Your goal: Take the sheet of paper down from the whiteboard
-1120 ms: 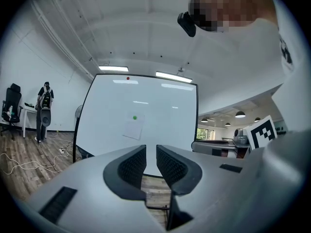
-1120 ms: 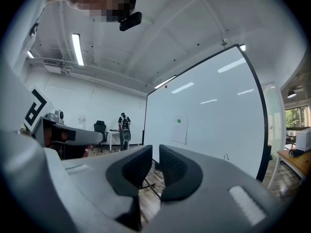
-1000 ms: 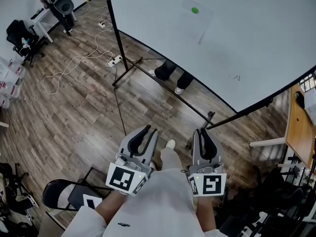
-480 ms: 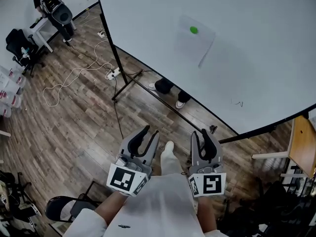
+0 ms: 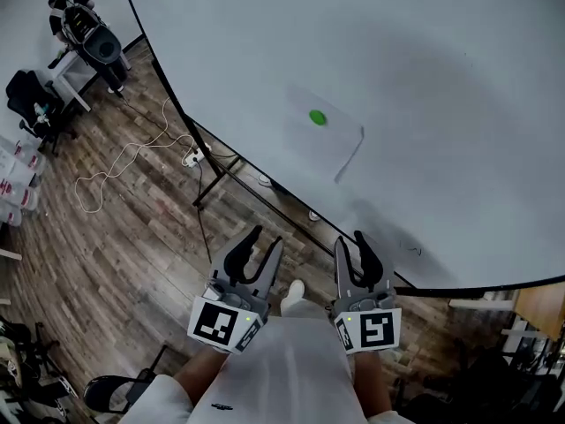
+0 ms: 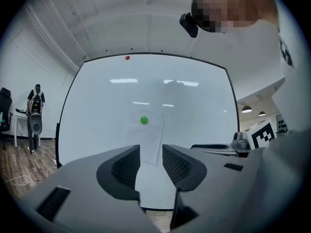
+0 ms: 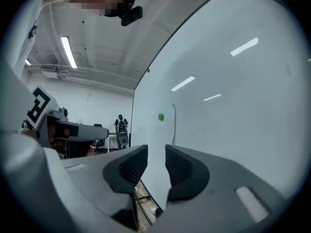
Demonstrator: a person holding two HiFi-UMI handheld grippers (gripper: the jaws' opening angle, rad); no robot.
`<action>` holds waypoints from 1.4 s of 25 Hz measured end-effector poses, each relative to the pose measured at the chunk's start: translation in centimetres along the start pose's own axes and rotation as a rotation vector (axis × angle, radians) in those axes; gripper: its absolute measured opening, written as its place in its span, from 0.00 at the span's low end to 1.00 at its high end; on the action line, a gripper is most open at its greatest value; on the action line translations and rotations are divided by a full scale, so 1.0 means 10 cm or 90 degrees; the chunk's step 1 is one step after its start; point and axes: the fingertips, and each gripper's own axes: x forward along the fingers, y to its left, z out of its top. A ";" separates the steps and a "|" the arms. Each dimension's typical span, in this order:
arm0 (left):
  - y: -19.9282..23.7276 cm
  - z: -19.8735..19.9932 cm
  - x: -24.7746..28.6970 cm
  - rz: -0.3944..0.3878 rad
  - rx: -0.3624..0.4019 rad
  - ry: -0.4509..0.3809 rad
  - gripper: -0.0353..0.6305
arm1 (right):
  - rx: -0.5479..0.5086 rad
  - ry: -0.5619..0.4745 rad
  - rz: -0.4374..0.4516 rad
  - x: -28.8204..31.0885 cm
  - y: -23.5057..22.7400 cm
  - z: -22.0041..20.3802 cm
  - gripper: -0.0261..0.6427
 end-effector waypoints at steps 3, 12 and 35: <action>0.06 0.01 0.25 0.000 0.004 0.006 0.25 | -0.002 0.000 0.002 0.20 -0.15 -0.01 0.20; 0.30 -0.01 0.67 -0.031 0.009 0.020 0.25 | 0.021 0.013 -0.032 0.55 -0.31 -0.17 0.20; 0.54 0.01 1.00 -0.084 0.009 0.030 0.25 | 0.058 0.020 -0.094 1.00 -0.43 -0.29 0.20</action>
